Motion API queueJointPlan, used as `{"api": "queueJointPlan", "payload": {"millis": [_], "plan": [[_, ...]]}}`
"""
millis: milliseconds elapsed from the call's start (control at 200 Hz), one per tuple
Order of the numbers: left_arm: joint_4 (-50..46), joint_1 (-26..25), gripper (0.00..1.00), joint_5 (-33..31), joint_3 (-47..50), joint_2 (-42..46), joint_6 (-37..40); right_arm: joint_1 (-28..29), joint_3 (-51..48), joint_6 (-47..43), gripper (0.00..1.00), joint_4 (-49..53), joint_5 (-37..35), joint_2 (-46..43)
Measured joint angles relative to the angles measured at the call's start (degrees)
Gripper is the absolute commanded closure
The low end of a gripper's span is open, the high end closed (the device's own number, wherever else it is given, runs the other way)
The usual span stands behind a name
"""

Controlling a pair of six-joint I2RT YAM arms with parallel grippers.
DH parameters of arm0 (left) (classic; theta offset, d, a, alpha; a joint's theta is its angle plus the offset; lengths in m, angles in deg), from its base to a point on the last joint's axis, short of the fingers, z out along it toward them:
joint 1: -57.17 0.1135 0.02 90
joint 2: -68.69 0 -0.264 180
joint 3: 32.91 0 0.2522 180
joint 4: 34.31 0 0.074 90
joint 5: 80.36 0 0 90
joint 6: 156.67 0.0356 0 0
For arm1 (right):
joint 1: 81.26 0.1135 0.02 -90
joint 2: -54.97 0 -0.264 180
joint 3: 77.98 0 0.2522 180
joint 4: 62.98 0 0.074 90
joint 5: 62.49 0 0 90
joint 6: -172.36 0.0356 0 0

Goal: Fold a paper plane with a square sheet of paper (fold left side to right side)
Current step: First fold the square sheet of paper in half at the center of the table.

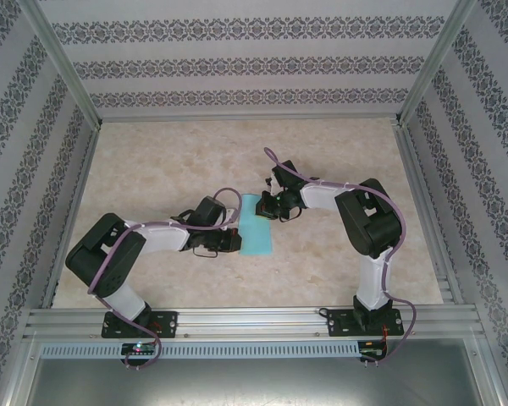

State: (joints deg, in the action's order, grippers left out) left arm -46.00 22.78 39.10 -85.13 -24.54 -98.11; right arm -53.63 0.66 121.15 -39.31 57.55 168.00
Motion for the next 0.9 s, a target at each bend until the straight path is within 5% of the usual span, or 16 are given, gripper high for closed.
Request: {"api": "queueJointPlan", "payload": {"millis": [899], "plan": [[-6.0, -1.1, 0.98, 0.8, 0.6, 9.0, -2.0, 0.0, 0.4, -0.2, 0.97, 0.6, 0.1, 0.2]]}}
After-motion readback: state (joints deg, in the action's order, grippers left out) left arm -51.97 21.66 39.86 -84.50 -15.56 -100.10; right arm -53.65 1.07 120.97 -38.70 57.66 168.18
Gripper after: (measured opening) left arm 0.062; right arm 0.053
